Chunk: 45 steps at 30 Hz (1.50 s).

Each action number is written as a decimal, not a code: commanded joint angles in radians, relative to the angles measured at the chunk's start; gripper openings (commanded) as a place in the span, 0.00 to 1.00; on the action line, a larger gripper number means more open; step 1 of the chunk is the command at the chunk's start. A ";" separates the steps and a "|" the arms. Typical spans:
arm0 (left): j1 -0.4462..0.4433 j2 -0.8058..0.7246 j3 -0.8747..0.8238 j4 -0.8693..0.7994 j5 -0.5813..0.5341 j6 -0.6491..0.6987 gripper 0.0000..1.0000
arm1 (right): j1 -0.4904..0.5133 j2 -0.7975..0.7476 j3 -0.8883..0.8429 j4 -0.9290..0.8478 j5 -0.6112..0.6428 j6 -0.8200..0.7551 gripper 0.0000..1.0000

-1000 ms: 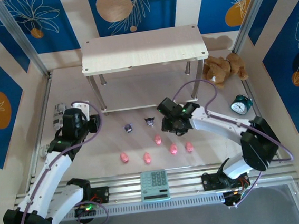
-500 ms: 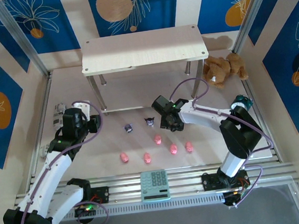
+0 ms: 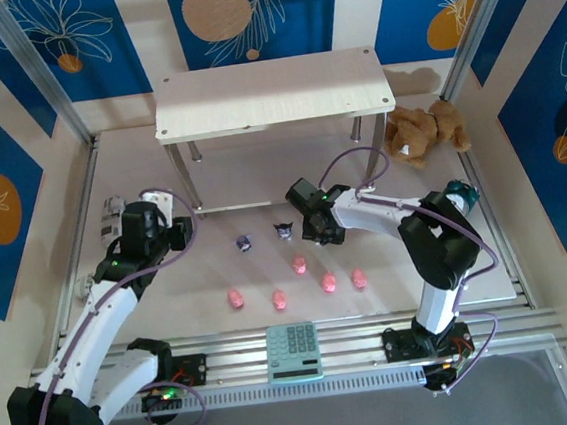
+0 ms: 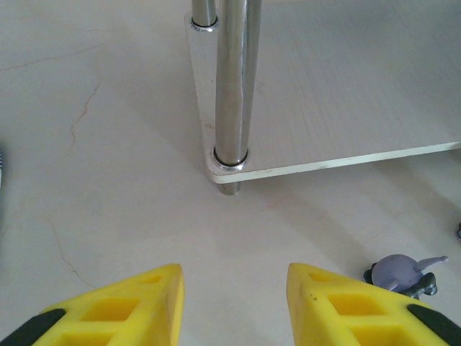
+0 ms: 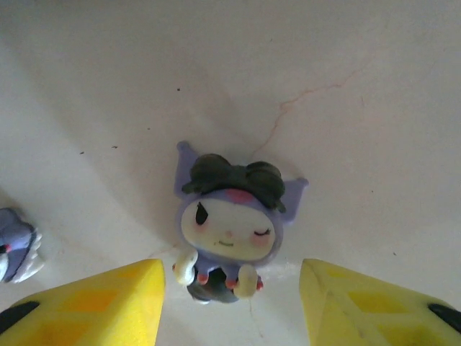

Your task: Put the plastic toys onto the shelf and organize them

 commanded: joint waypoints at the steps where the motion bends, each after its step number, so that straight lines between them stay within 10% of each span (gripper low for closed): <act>1: -0.009 0.003 0.037 -0.005 0.001 0.011 0.42 | -0.006 0.018 0.017 0.018 0.015 -0.008 0.52; 12: -0.009 0.025 0.050 -0.003 0.004 0.009 0.42 | -0.021 0.012 -0.021 0.038 0.007 -0.045 0.26; 28: -0.008 0.048 0.076 0.012 0.035 -0.011 0.41 | -0.024 -0.308 -0.023 -0.151 0.082 -0.291 0.22; 45: -0.008 0.031 0.088 -0.019 0.029 -0.009 0.40 | -0.147 -0.101 0.155 0.035 0.063 -0.501 0.22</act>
